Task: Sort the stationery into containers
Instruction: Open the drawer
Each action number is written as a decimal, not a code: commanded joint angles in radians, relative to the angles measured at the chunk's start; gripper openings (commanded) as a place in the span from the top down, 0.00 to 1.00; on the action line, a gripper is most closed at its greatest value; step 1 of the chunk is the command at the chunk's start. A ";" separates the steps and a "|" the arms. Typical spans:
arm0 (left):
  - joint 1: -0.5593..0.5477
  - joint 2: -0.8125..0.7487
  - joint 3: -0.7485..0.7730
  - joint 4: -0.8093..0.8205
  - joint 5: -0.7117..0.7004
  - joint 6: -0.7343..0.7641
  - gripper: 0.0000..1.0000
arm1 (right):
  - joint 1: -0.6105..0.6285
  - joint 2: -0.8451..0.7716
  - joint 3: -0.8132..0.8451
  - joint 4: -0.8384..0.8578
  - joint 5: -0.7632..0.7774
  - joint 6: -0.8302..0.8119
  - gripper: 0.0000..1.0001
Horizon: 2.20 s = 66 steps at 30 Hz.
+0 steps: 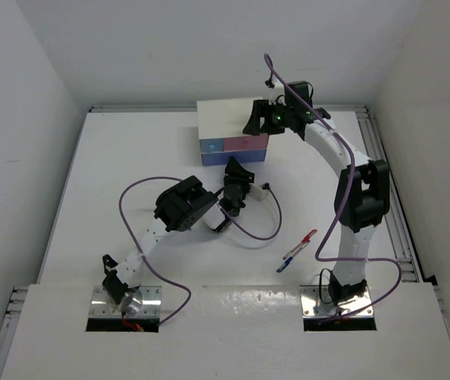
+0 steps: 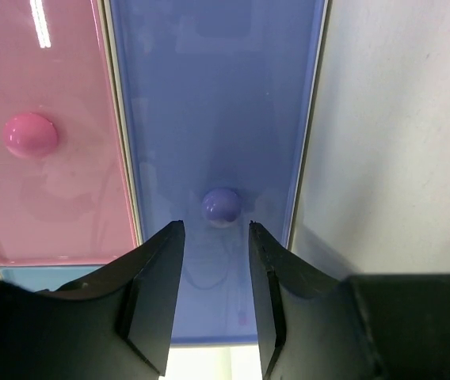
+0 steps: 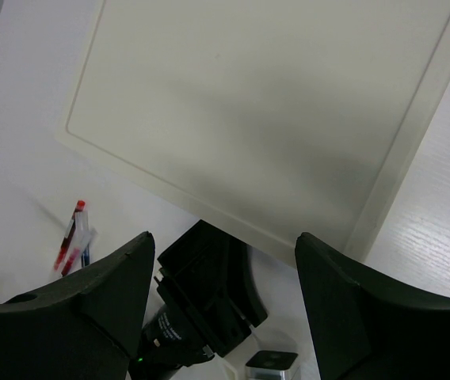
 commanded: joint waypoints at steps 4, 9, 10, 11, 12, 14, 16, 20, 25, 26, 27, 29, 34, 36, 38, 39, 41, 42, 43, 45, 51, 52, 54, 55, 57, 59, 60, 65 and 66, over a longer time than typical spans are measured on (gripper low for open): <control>-0.011 0.026 0.017 0.511 0.039 -0.034 0.56 | 0.009 0.001 0.026 0.003 -0.014 -0.005 0.29; -0.012 0.035 0.043 0.489 0.044 -0.034 0.57 | 0.011 0.001 0.026 0.002 -0.016 -0.006 0.29; -0.011 0.040 0.046 0.488 0.042 -0.034 0.57 | 0.011 0.004 0.026 0.000 -0.016 -0.006 0.29; -0.011 0.040 0.053 0.480 0.039 -0.032 0.57 | 0.011 0.004 0.028 0.000 -0.016 -0.006 0.30; -0.012 0.045 0.056 0.477 0.038 -0.034 0.58 | 0.009 0.004 0.028 0.000 -0.016 -0.005 0.30; -0.014 0.048 0.057 0.474 0.038 -0.037 0.60 | 0.011 0.004 0.026 0.000 -0.014 -0.006 0.29; -0.012 0.048 0.056 0.468 0.032 -0.040 0.62 | 0.009 0.004 0.026 -0.001 -0.016 -0.009 0.30; -0.011 0.048 0.057 0.465 0.022 -0.038 0.73 | 0.006 0.003 0.025 -0.001 -0.014 -0.008 0.30; -0.014 0.035 0.025 0.488 0.030 -0.028 0.89 | 0.006 0.000 0.023 0.000 -0.016 -0.006 0.30; -0.017 0.029 0.019 0.492 0.030 -0.027 0.91 | 0.006 0.001 0.022 0.000 -0.017 -0.008 0.30; -0.025 0.026 0.013 0.499 0.027 -0.026 0.94 | 0.006 0.000 0.022 0.000 -0.019 -0.006 0.30; -0.035 0.015 -0.010 0.508 0.021 -0.024 0.97 | 0.008 -0.003 0.020 0.000 -0.019 -0.006 0.30; -0.051 0.008 -0.027 0.526 -0.011 -0.015 0.92 | 0.009 -0.007 0.016 0.000 -0.016 -0.009 0.29; -0.049 0.006 -0.023 0.520 -0.027 -0.017 0.81 | 0.009 -0.008 0.014 -0.001 -0.016 -0.009 0.29; -0.048 0.003 -0.029 0.522 -0.027 -0.018 0.75 | 0.011 -0.008 0.014 -0.001 -0.019 -0.009 0.30; -0.045 0.003 -0.029 0.522 -0.027 -0.017 0.71 | 0.011 -0.007 0.014 0.002 -0.019 -0.006 0.30; -0.042 0.006 -0.024 0.517 -0.031 -0.017 0.68 | 0.012 -0.007 0.014 0.002 -0.019 -0.006 0.29; -0.039 0.008 -0.020 0.512 -0.033 -0.017 0.65 | 0.011 -0.005 0.014 0.002 -0.017 -0.008 0.30; -0.036 0.012 -0.012 0.511 -0.036 -0.015 0.65 | 0.011 -0.005 0.016 0.000 -0.019 -0.008 0.30; -0.028 0.015 -0.007 0.505 -0.033 -0.017 0.64 | 0.011 -0.005 0.017 0.000 -0.019 -0.009 0.30; -0.008 0.023 0.014 0.474 -0.033 -0.031 0.60 | 0.011 0.001 0.017 0.000 -0.017 -0.006 0.30; -0.006 0.026 0.017 0.473 -0.031 -0.029 0.58 | 0.011 0.003 0.016 0.000 -0.019 -0.006 0.30; -0.003 0.038 0.028 0.473 -0.031 -0.023 0.58 | 0.012 0.003 0.017 0.000 -0.017 -0.006 0.30; -0.002 0.041 0.033 0.471 -0.031 -0.023 0.57 | 0.011 0.004 0.017 0.002 -0.019 -0.006 0.30; 0.001 0.046 0.039 0.463 -0.033 -0.026 0.57 | 0.011 0.007 0.016 0.002 -0.019 -0.006 0.30; 0.006 0.045 0.042 0.451 -0.030 -0.031 0.57 | 0.012 0.006 0.014 0.000 -0.019 -0.006 0.30; 0.007 0.046 0.046 0.448 -0.030 -0.034 0.57 | 0.012 0.006 0.016 0.000 -0.019 -0.006 0.30; 0.017 0.060 0.069 0.430 -0.036 -0.032 0.57 | 0.011 0.007 0.014 0.002 -0.019 -0.009 0.30; 0.017 0.063 0.073 0.427 -0.037 -0.031 0.57 | 0.011 0.009 0.014 0.000 -0.020 -0.006 0.30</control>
